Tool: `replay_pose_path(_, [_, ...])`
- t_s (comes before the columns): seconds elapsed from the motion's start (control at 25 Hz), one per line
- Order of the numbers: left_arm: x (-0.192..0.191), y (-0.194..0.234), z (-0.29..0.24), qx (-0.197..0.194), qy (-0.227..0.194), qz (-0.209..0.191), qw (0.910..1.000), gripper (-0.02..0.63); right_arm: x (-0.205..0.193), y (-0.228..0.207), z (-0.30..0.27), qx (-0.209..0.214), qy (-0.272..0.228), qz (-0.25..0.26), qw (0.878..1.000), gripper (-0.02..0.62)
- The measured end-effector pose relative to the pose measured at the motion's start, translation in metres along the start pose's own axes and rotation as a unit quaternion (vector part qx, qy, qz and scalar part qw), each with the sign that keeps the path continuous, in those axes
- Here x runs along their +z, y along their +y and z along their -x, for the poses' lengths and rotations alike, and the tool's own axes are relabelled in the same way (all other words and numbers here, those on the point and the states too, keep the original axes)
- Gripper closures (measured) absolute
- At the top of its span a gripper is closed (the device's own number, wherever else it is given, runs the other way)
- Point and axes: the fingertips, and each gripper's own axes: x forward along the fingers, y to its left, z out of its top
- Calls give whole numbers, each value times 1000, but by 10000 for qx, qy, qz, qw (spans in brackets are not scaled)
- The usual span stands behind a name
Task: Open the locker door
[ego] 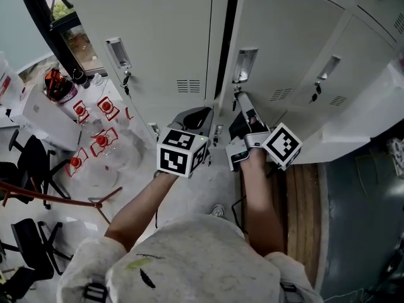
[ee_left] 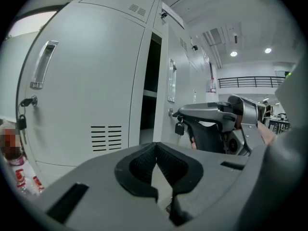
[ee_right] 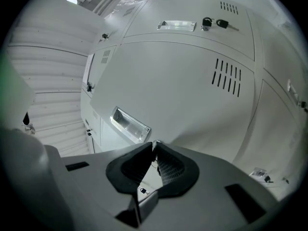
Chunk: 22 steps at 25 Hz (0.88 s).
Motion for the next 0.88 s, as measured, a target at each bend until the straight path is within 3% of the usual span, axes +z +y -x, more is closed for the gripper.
replay_pose_path(0.36, [-2,-25,10,-367,5,-114,9993,600,3,3,26,-44,-61,7,10000,568])
replay_pose_path(0.56, [-4,-39,15,-622,-1,-164,9979,600,6,5,40,-243,-143,367,9989,574])
replay_pose_path(0.88, [-10,-62,30,-1082,57,-258,9938,598,11,8,64,-426,-317,458,9975,577])
